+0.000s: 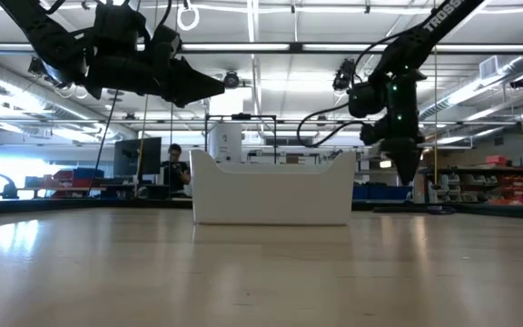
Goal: Pick and place USB-C Cables
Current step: Put the purple charger cable into the white bin
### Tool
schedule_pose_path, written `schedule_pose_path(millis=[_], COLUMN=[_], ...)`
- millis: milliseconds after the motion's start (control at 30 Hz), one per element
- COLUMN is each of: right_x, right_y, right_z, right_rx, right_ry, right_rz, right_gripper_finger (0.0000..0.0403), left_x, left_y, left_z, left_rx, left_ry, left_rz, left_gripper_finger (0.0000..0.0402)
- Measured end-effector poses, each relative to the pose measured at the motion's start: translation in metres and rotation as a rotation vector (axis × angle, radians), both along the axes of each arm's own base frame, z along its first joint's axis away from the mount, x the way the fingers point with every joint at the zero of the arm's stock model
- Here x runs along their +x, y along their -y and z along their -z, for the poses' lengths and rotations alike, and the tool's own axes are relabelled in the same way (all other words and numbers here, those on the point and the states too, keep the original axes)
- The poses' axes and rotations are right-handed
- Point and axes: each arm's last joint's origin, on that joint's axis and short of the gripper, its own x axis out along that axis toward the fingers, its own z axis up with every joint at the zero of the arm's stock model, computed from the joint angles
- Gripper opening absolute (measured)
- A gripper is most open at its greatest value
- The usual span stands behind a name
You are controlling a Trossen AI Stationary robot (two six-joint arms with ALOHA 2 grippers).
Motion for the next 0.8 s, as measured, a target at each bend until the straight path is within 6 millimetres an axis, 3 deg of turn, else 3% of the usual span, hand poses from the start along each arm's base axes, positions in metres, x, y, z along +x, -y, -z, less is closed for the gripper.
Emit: schedule_pose_path(millis=[300,567,800], right_x=[-0.005,-0.012,-0.016], right_y=[0.001,-0.014,-0.017], right_z=[0.001,0.025,0.040], right_rx=[0.016,0.088,0.050], right_ry=[-0.017,-0.069,-0.092], right_rz=[-0.003,-0.029,-0.023], right_gripper_finger=[0.0244,0.0243,0.0227], left_x=[0.000,0.000,0.000], left_y=[0.000,0.000,0.000], left_z=[0.000,0.000,0.000], left_rx=[-0.004,-0.005,-0.006], left_ry=[0.000,0.000,-0.001], left_rz=[0.000,0.000,0.000], left_gripper_finger=[0.0116,0.0116,0.0116])
